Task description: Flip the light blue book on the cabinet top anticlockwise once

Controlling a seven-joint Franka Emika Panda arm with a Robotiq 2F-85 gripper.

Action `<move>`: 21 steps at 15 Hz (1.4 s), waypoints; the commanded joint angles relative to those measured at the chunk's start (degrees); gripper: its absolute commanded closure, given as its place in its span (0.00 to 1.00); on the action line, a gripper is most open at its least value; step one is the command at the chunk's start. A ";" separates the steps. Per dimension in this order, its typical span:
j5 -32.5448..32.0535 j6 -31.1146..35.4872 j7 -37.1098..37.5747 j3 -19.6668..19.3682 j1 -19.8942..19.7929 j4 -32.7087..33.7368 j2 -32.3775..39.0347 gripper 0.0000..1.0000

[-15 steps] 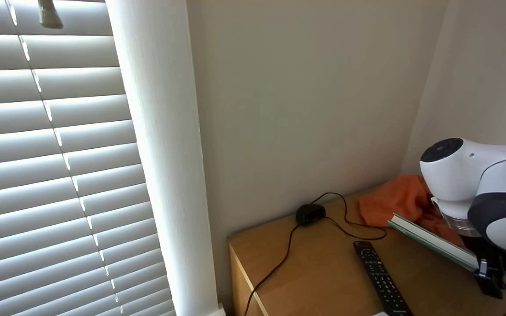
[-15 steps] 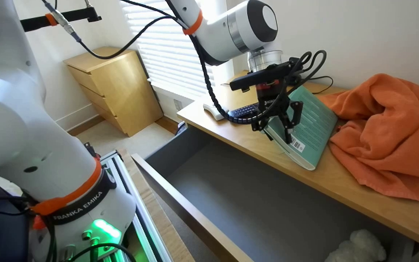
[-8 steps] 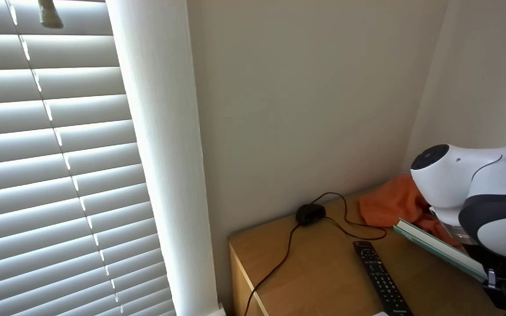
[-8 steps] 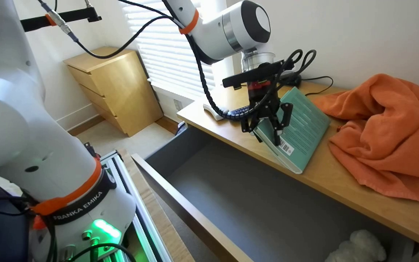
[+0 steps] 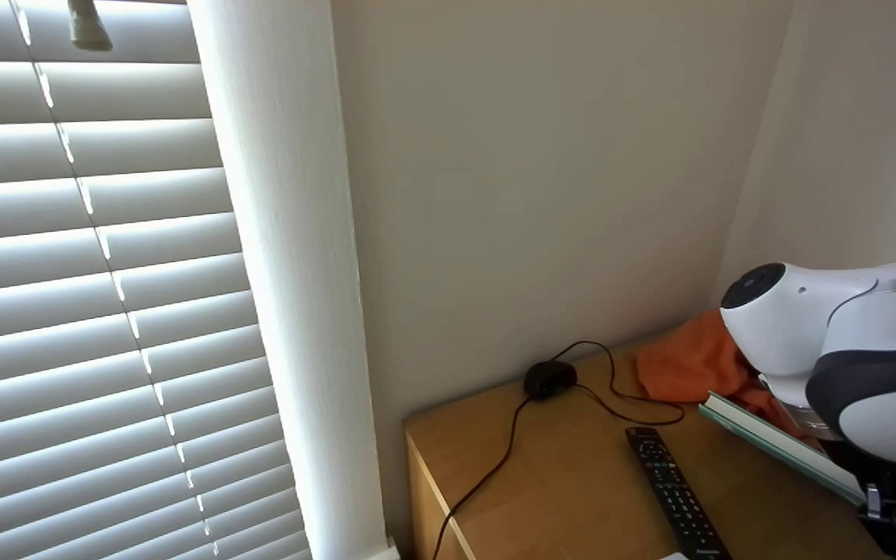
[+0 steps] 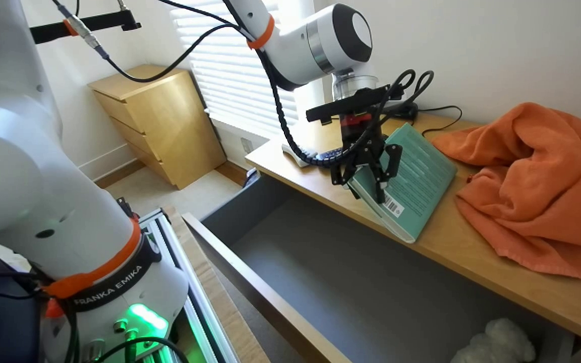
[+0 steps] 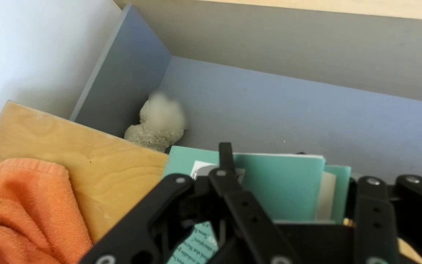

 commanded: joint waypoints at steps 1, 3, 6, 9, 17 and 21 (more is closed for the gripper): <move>2.64 1.57 -2.55 0.41 -0.82 -0.19 3.80 0.30; 3.76 2.04 -3.54 0.55 -0.94 -0.23 4.50 0.17; 6.43 2.04 -5.86 0.76 -1.07 0.01 6.18 0.00; 8.91 1.89 -7.42 0.55 -0.97 0.57 7.96 0.00; 9.36 5.77 -9.19 0.22 -1.29 -2.48 -1.00 0.00; 11.28 11.23 -11.00 0.16 -2.47 -5.38 -8.87 0.00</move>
